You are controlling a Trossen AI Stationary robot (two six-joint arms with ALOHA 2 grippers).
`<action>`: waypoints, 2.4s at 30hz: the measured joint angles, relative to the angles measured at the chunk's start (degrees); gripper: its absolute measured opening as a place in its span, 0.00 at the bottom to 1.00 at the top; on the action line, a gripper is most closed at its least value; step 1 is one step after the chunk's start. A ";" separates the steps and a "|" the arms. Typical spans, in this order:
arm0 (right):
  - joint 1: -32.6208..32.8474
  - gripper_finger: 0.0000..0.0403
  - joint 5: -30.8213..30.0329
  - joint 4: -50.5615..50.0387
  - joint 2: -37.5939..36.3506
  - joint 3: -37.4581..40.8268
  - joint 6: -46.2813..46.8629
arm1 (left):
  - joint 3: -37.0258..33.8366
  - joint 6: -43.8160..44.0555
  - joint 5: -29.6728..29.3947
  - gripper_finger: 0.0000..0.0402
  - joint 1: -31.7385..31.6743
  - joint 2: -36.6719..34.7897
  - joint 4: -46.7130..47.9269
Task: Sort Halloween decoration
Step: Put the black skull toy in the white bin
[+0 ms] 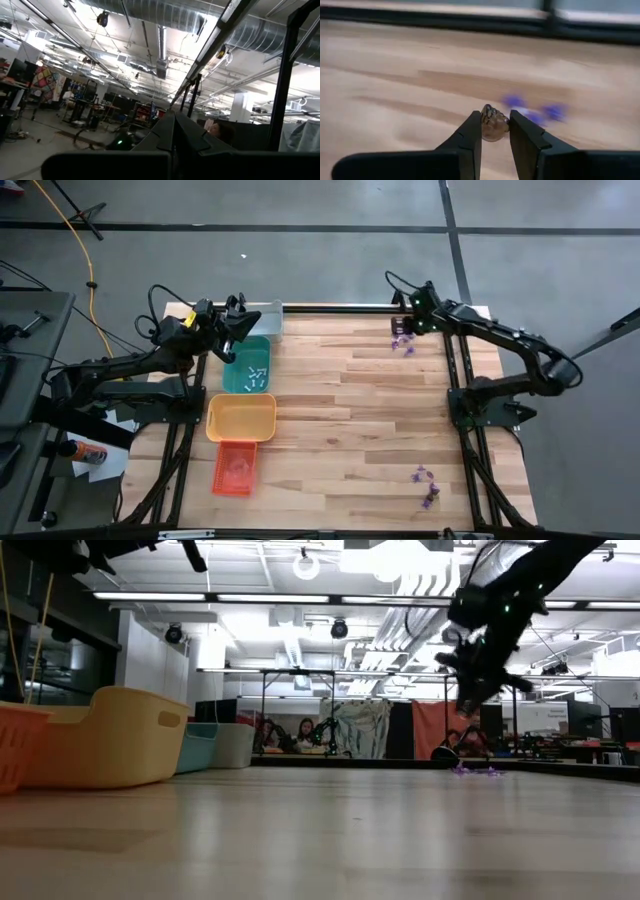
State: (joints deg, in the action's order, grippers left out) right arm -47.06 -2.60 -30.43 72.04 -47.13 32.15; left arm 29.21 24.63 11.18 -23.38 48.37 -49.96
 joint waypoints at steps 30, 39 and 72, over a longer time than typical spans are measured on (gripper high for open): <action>25.10 0.17 22.57 57.89 -1.65 0.00 -11.05 | 0.04 -0.71 0.00 0.00 0.00 -0.01 15.28; 25.00 0.17 22.32 57.89 -1.63 0.00 -10.45 | 0.04 -0.39 0.00 0.00 0.00 -0.01 15.35; 22.70 0.17 11.45 32.94 63.86 -63.09 16.62 | 0.02 9.26 1.10 0.00 0.01 -0.01 2.08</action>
State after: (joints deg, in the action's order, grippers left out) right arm -24.36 8.85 2.51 135.90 -110.22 48.77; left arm 29.23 33.89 12.28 -23.36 48.36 -47.88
